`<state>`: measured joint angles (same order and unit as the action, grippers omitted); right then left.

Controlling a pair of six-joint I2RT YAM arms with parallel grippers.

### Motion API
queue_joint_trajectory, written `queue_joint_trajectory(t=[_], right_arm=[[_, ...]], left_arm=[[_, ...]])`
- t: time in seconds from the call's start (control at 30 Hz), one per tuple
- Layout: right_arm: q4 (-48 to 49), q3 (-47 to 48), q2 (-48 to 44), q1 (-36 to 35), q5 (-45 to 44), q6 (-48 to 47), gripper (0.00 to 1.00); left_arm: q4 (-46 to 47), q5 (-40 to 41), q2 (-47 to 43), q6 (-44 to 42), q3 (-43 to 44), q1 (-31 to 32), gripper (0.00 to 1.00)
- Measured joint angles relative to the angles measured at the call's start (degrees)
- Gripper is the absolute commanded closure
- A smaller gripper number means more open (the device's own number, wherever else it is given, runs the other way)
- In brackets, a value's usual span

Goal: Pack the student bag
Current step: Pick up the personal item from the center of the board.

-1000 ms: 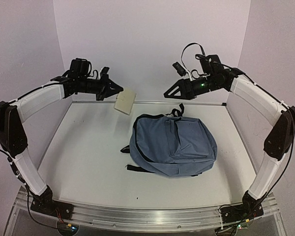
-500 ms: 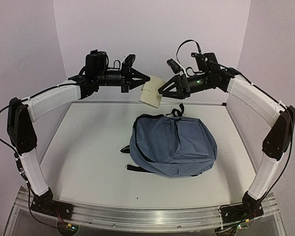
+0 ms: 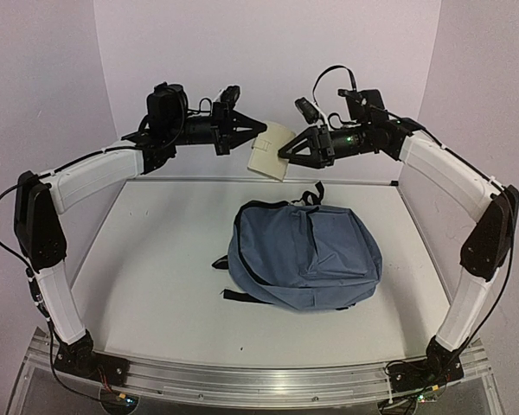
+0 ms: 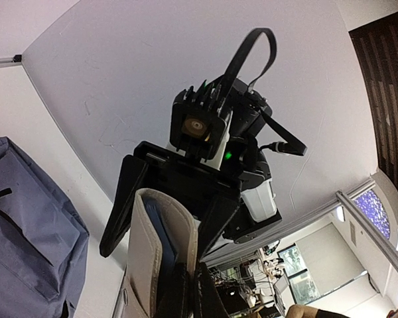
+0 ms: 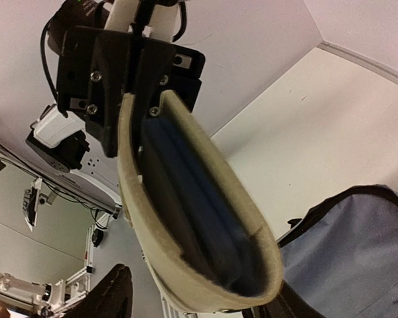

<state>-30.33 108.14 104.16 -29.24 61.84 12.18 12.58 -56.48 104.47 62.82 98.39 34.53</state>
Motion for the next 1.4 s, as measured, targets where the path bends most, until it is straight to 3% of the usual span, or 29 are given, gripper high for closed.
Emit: queue_joint_trajectory(t=[0.1, 0.27, 0.33, 0.4, 0.5, 0.6, 0.67, 0.73, 0.8, 1.07, 1.2, 1.4], right_arm=[[0.34, 0.05, 0.00, 0.21, 0.98, 0.28, 0.64], [0.77, 1.52, -0.02, 0.29, 2.62, 1.36, 0.90], [0.76, 1.95, -0.16, 0.28, 2.79, 1.59, 1.00], [0.70, 2.03, -0.47, 0.24, 2.52, 1.58, 1.00], [0.63, 2.02, -0.97, 0.20, 1.30, 0.84, 1.00], [0.39, 0.44, -2.93, 0.14, -3.28, -2.15, 1.00], [0.40, -2.19, -5.70, -0.04, -7.70, -6.77, 1.00], [0.81, -5.42, -9.66, -0.93, -14.32, -14.10, 1.00], [2.43, -9.62, -14.20, -2.56, -21.66, -22.21, 1.00], [24.46, -37.72, -32.22, -8.20, -43.45, -56.48, 1.00], [38.15, -50.76, -36.04, -8.37, -47.91, -73.42, 1.00], [51.89, -59.23, -36.46, -8.74, -48.67, -89.07, 1.00]], left_arm=[[0.12, -0.55, 0.00, 0.37, 0.47, 0.04, 1.00], [0.13, -0.64, 0.31, 0.68, 1.05, 0.08, 0.95], [0.06, -0.47, 0.31, 0.69, 1.07, 0.03, 0.87], [-0.30, -0.34, 0.31, 0.62, 1.41, -0.01, 0.80], [-1.01, -0.12, 0.31, -0.15, 2.30, 0.11, 0.48], [-5.41, 1.36, -0.10, -2.65, 3.85, 0.17, 0.26], [-11.23, 3.54, -1.16, -4.45, 4.04, 0.09, 0.23], [-16.82, 5.53, -2.04, -6.46, 4.08, -0.13, 0.09], [-22.78, 7.53, -2.76, -8.26, 4.12, -0.27, 0.02], [-37.85, 12.30, -5.29, -12.02, 3.80, -0.62, 0.00], [-39.20, 10.26, -6.80, -11.88, 3.10, -0.46, 0.02], [-38.17, 4.46, -7.01, -10.44, 2.33, 1.59, 0.11]])
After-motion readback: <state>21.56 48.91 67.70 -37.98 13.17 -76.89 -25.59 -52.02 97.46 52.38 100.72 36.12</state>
